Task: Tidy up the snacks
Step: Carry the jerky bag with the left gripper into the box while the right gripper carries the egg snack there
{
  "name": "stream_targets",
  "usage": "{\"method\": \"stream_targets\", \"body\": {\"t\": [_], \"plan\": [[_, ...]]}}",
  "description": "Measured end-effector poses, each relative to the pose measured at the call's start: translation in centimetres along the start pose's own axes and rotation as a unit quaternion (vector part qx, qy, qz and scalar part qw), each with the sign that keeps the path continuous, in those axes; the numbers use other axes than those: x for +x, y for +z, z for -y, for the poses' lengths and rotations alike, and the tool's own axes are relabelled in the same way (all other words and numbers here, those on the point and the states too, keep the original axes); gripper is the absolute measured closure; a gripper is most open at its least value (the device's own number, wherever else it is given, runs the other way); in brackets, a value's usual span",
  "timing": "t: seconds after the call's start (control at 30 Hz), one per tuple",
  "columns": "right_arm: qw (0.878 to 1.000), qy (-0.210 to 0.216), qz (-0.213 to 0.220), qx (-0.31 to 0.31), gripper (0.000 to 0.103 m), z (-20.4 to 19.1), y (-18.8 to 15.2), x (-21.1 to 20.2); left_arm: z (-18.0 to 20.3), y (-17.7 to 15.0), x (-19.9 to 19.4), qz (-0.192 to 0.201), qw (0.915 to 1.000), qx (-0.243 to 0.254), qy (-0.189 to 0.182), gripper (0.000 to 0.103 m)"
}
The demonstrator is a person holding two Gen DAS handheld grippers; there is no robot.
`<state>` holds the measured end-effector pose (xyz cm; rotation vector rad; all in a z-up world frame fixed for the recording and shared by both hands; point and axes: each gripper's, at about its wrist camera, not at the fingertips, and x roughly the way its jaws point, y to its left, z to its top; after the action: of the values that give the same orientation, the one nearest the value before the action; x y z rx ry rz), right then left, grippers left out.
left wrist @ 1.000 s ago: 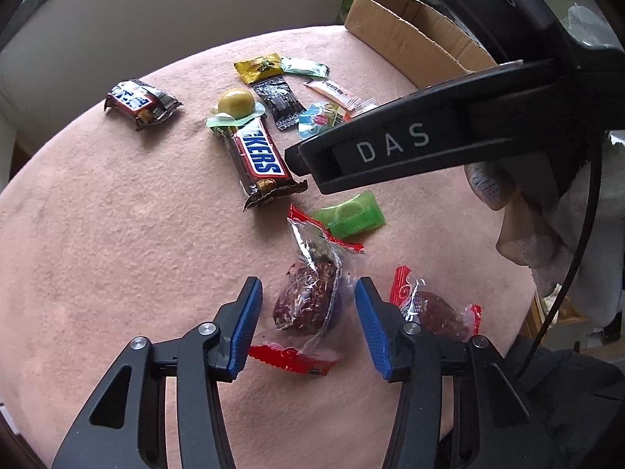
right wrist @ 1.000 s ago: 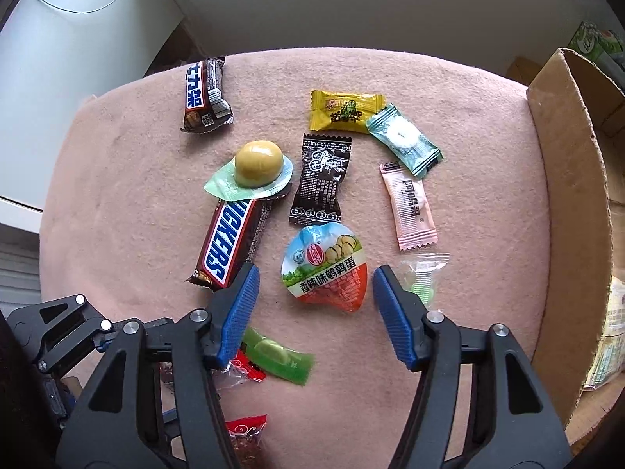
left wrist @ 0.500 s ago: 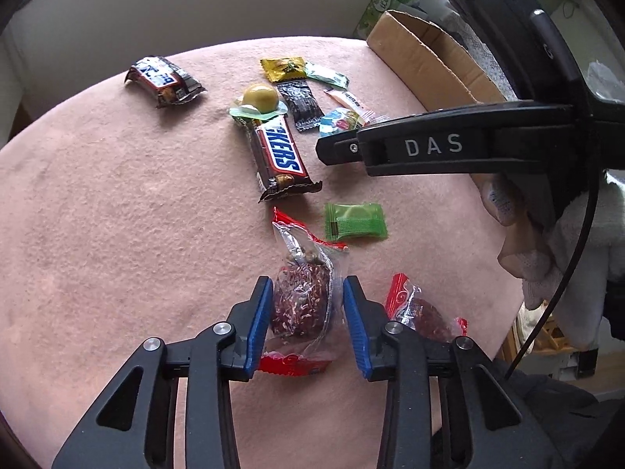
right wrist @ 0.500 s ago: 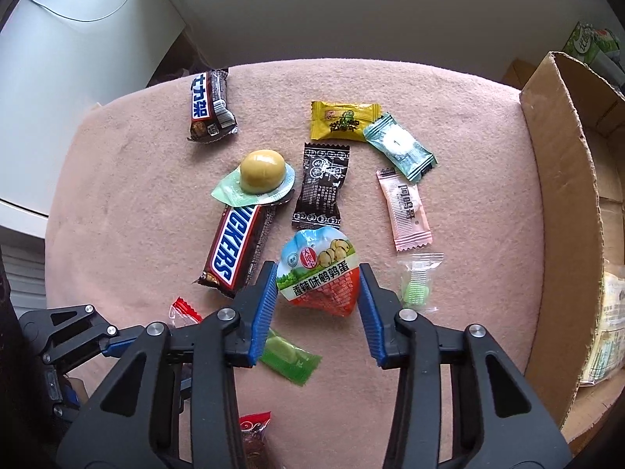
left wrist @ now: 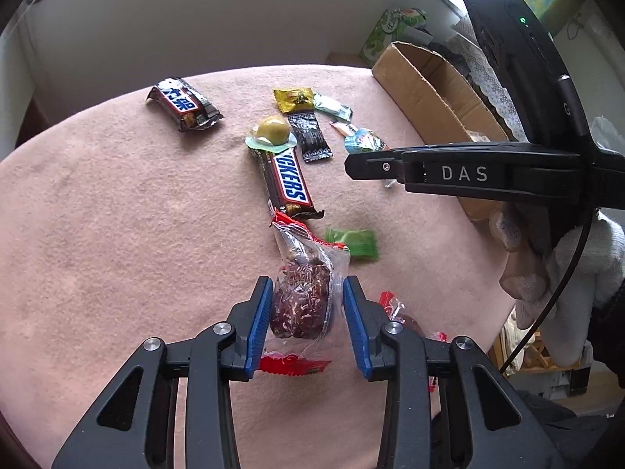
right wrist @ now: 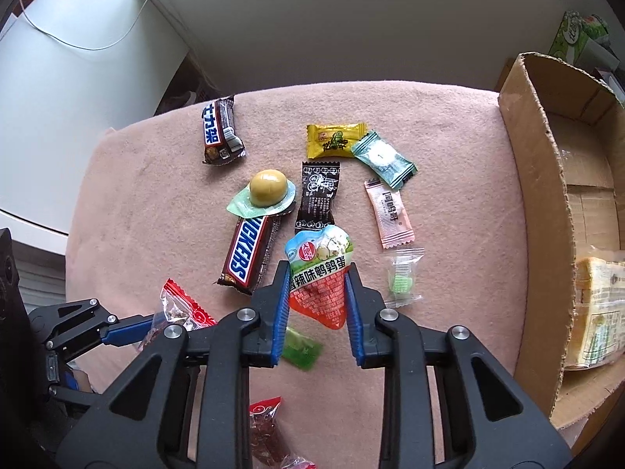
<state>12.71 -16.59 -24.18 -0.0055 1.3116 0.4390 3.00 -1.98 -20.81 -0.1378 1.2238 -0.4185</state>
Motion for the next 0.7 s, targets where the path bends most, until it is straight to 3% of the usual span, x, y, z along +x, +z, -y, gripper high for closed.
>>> {"method": "stream_targets", "body": {"t": [0.37,0.7], "plan": [[0.999,-0.004,0.047,0.028,0.076,3.7,0.5,-6.0,2.7,3.7,-1.8,0.03,0.999,0.014,-0.029,0.068],[0.993,-0.029,0.091,0.074,0.076,9.9,1.9,-9.9,7.1,9.1,-0.1,0.052,0.9963,0.041,-0.054,0.068]]}}
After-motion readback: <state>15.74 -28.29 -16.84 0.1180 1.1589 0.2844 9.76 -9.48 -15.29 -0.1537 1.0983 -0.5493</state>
